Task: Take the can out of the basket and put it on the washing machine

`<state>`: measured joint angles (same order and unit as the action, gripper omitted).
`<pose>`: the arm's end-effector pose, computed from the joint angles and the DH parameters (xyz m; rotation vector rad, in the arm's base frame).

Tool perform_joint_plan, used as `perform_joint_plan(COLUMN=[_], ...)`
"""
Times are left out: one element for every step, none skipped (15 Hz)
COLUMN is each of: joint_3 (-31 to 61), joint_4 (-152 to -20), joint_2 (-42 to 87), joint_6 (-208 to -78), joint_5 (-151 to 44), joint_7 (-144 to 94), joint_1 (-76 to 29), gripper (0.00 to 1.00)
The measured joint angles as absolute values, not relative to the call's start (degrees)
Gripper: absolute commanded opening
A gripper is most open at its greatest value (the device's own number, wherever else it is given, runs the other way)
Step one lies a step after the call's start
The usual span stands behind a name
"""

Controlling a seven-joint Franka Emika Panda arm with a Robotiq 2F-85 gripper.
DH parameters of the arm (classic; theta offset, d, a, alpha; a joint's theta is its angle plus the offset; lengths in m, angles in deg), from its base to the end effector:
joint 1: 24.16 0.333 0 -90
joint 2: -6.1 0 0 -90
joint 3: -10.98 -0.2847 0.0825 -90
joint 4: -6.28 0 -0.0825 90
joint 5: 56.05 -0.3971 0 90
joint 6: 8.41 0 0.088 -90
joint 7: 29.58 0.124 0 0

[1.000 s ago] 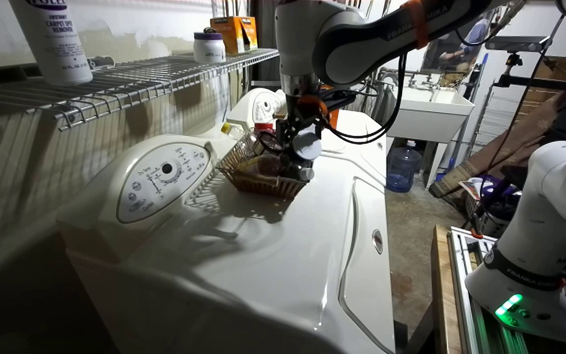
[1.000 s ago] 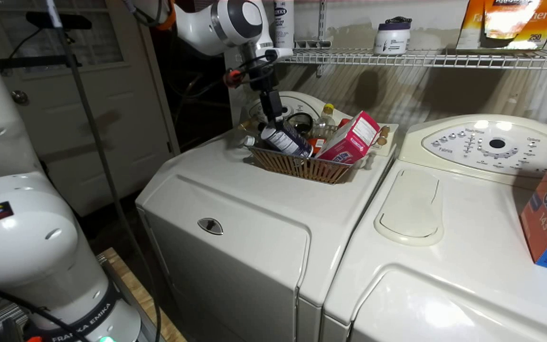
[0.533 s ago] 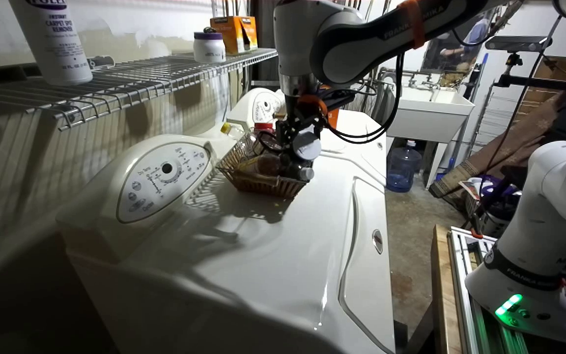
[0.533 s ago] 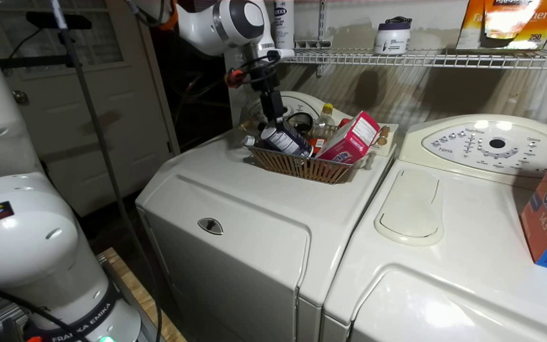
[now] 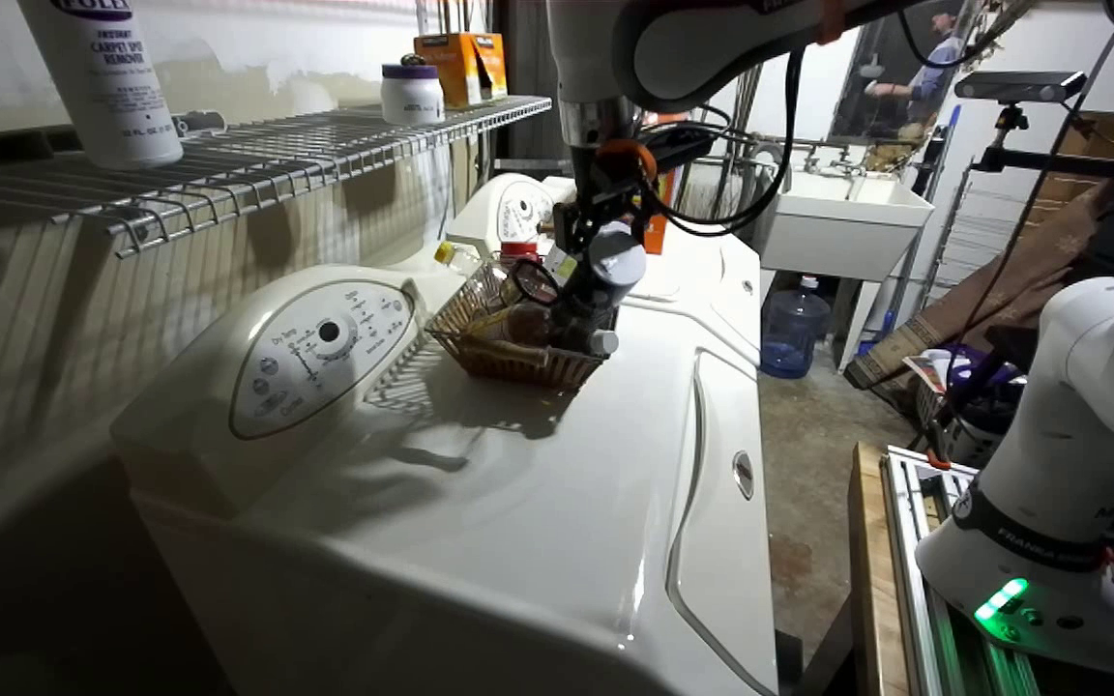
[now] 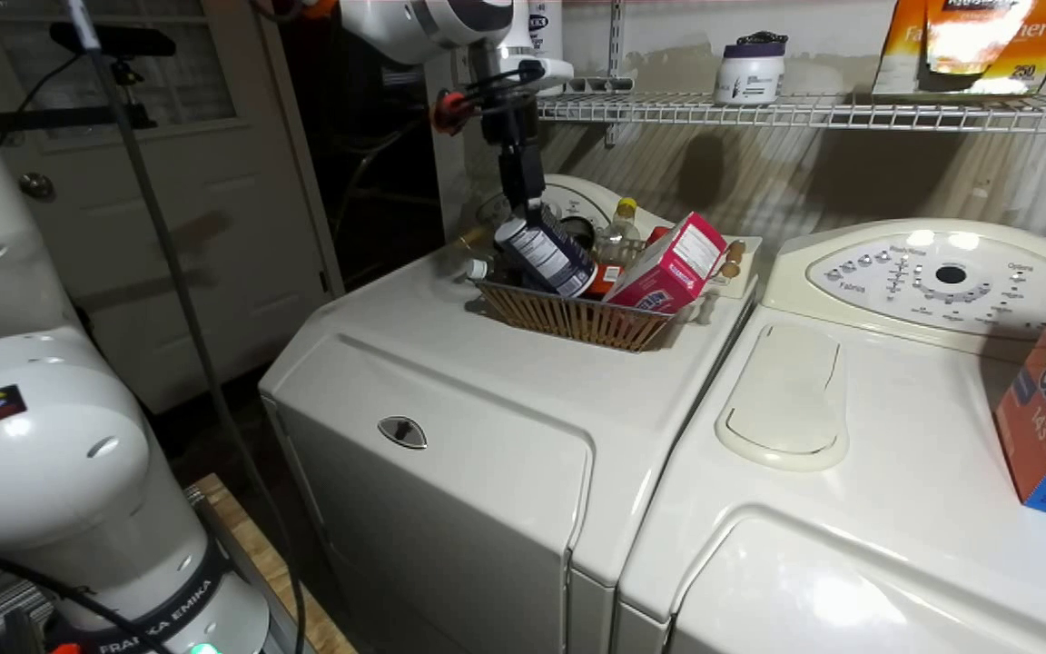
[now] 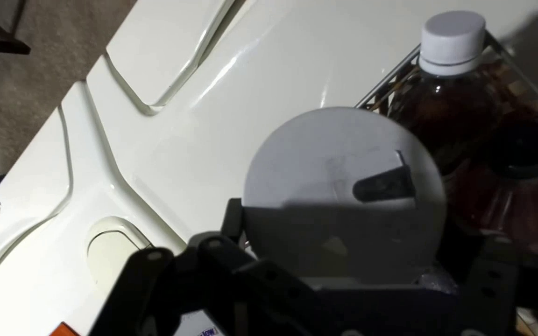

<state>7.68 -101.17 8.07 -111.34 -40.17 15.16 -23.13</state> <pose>0.5694 0.0151 0.4309 2.7152 -0.8809 0.0108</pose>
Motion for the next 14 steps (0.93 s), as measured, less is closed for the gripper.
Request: perform_joint_plan(joint_3=[8.0, 8.2, 8.4, 8.6, 8.8, 9.0, 9.1, 9.2, 9.2, 9.1, 8.9, 8.6, 8.2, 7.7], joint_4=[-100.2, -99.4, -98.7, -97.9, -97.0, -96.0, -94.9, -93.7, -92.3, -90.9, -89.4, -87.8, -86.2, -84.8], joint_2=[7.4, 6.8, 6.0, 5.2, 4.4, 3.6, 3.0, 2.6, 2.2, 2.0, 1.9, 1.9, 1.9, 2.0], joint_6=[-109.4, -107.4, -105.3, -103.1, -100.8, -98.5, -96.1, -93.8, -91.4, -89.2, -87.0, -84.9, -82.7, -80.7], joint_5=[-40.9, -41.6, -42.0, -42.5, -43.3, -44.3, -45.5, -46.7, -48.0, -49.1, -50.2, -51.2, -52.2, -52.9], joint_7=[13.9, 12.6, 11.4, 10.2, 8.5, 6.7, 4.9, 2.9, 0.8, -1.2, -3.2, -5.0, -6.7, -8.0], joint_1=[-23.1, -23.2, -23.2, -23.2, -23.3, -23.3, -23.4, -23.4, -23.3, -23.2, -23.1, -22.9, -22.5, -22.0], gripper=[0.69, 0.69, 0.69, 0.69, 0.69, 0.69, 0.69, 0.69, 0.69, 0.69, 0.69, 0.69, 0.69, 0.69])
